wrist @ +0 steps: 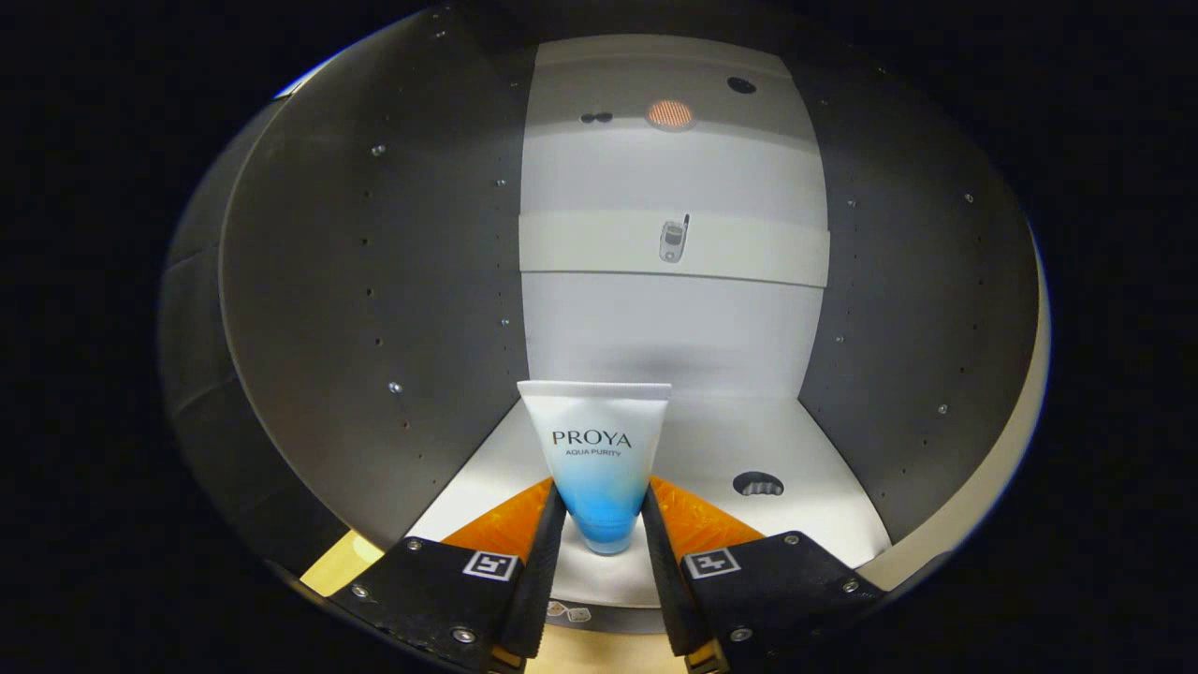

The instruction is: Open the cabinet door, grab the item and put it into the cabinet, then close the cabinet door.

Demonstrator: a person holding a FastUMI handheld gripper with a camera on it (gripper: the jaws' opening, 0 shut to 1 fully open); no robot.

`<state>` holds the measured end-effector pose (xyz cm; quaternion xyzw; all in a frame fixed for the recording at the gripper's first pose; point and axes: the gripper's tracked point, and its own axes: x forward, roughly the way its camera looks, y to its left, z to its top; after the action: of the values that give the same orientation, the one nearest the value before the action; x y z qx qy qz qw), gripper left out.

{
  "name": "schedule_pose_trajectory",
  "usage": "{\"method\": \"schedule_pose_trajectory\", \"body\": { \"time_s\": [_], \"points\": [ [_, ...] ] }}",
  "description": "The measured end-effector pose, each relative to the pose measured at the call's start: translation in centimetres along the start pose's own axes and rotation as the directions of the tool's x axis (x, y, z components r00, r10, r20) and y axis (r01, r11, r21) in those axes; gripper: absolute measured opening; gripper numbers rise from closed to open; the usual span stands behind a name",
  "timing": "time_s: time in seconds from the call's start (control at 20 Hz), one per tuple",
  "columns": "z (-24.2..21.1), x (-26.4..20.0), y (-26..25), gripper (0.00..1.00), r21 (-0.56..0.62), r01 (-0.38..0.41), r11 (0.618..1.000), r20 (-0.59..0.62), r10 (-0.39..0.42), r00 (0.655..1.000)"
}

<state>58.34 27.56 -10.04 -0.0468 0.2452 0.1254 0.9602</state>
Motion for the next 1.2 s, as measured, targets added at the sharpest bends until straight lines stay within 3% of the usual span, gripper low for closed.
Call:
{"method": "schedule_pose_trajectory", "body": {
  "time_s": [0.4,0.65,0.7,0.8,1.2],
  "points": [
    [-0.7,1.1,0.5,0.55,0.024,-0.007,1.000,-0.012,0.007,1.000],
    [-0.4,0.6,0.4,0.76,0.047,0.004,0.999,0.014,-0.005,1.000],
    [-0.1,0.2,0.4,0.86,0.051,0.007,0.999,0.024,-0.009,1.000],
    [0.3,-0.6,0.2,0.94,0.055,0.014,0.998,0.047,-0.017,0.999],
    [1.3,-6.9,-0.4,0.94,0.042,0.052,0.998,0.156,-0.058,0.986]
  ]
}}
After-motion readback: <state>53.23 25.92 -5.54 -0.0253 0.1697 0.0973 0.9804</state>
